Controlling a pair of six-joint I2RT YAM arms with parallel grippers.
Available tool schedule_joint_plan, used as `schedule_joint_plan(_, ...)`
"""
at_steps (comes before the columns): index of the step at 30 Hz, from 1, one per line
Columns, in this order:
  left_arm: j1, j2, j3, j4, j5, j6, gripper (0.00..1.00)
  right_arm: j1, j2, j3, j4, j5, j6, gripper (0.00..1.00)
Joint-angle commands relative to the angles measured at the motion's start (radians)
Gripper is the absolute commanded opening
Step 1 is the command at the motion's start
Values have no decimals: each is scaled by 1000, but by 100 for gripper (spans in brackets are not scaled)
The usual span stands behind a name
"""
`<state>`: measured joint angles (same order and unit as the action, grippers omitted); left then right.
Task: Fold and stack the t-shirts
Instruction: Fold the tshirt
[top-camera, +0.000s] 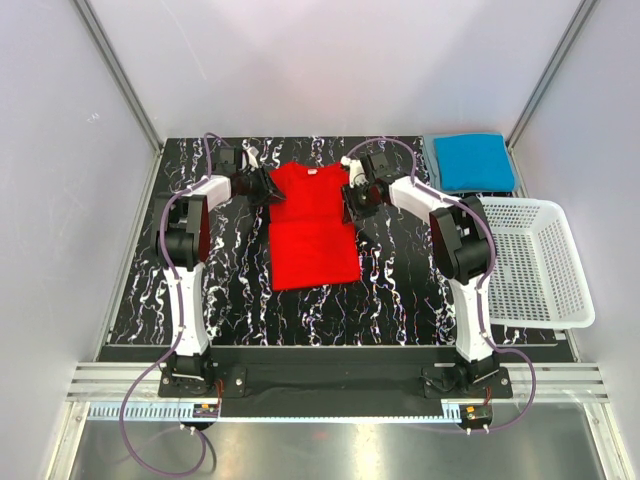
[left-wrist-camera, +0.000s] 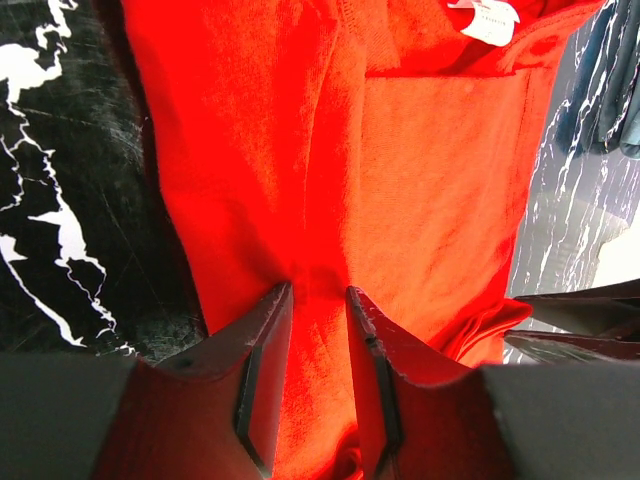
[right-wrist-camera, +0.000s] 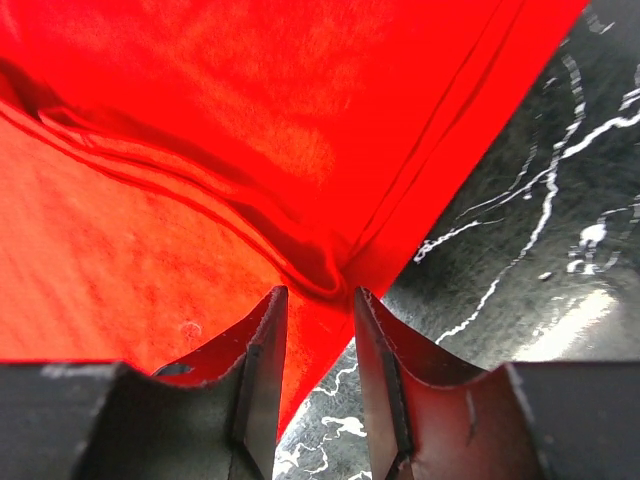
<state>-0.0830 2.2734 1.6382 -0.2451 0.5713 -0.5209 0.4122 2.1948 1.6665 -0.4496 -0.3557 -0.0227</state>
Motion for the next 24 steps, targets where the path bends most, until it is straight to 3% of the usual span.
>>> schedule_joint_plan(1,5,20,15,35,7,5,35,-9,20,38,-5,-40,-34,40)
schedule_joint_plan(6,8,26,12,20,-4,15,35,-15,26,44,-6,-52,-43,33)
schedule_joint_plan(7,11,28,14,17,-8,15,35,-15,26,42,-5,-54,-45,18)
schedule_joint_plan(10,15,31,17,0,-30,15,35,-19,8,19,14,-48,-43,0)
schedule_joint_plan(24,23,78,86,-106,-122,10,35,-27,-61,-83,112,0,9,0)
